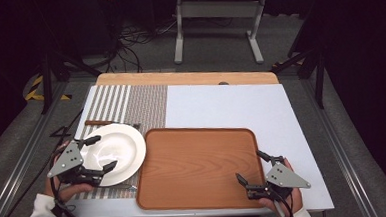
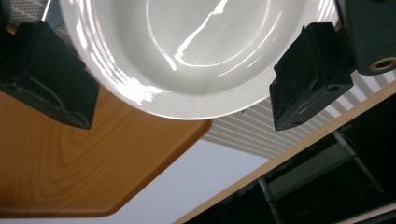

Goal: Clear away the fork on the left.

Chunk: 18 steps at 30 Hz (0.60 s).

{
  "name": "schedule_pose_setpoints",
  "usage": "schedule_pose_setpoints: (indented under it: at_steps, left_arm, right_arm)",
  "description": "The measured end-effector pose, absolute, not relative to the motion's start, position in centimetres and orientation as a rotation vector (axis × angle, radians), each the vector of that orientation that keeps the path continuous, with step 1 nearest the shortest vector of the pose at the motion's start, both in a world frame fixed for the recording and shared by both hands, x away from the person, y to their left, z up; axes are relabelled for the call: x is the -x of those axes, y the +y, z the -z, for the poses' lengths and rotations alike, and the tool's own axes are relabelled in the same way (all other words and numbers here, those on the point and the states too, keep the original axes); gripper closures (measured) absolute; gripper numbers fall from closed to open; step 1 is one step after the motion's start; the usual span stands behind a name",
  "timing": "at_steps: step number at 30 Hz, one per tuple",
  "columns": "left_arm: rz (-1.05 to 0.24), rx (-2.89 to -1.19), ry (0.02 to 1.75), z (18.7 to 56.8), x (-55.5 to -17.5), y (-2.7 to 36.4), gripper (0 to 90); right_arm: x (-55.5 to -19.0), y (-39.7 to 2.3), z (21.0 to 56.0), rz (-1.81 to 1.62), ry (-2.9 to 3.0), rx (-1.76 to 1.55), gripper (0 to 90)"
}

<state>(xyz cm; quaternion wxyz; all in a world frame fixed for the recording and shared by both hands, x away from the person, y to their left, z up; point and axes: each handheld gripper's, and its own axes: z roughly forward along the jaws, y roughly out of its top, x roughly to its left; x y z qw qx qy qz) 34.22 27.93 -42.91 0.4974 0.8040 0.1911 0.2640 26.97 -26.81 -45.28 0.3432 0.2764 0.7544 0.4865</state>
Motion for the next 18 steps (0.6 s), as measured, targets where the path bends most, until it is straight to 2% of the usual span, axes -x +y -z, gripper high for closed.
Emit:
schedule_pose_setpoints:
  at_steps: [7, 10, 12, 13, 15, 17, 18]
  left_arm:
    - [-0.667, -2.036, 0.538, 40.9, -40.2, 30.6, 13.0]
    - [-0.699, -2.135, 0.568, 41.0, -42.7, 30.9, 14.8]
    - [-0.651, -2.167, 0.597, 41.4, -44.4, 31.2, 15.7]
    - [-0.667, -2.193, 0.605, 41.7, -45.1, 31.3, 16.3]
    - [-0.618, -2.192, 0.643, 42.1, -46.4, 31.8, 18.3]
    - [-0.659, -2.147, 0.694, 42.1, -47.2, 32.7, 21.4]
    - [-0.637, -2.099, 0.725, 42.1, -47.5, 33.2, 22.8]
  right_arm:
    - [-27.4, -26.5, 45.5, -1.259, 1.981, -0.718, 8.1]
    - [-27.5, -26.5, 45.6, -1.259, 1.984, -0.725, 8.0]
    - [-27.4, -26.5, 45.6, -1.256, 1.984, -0.727, 8.1]
    - [-27.4, -26.5, 45.6, -1.257, 1.983, -0.727, 8.1]
    - [-27.5, -26.6, 45.6, -1.260, 1.982, -0.733, 8.1]
    - [-27.6, -26.5, 45.7, -1.256, 1.987, -0.738, 8.3]
    - [-27.6, -26.5, 45.7, -1.252, 1.990, -0.737, 8.2]
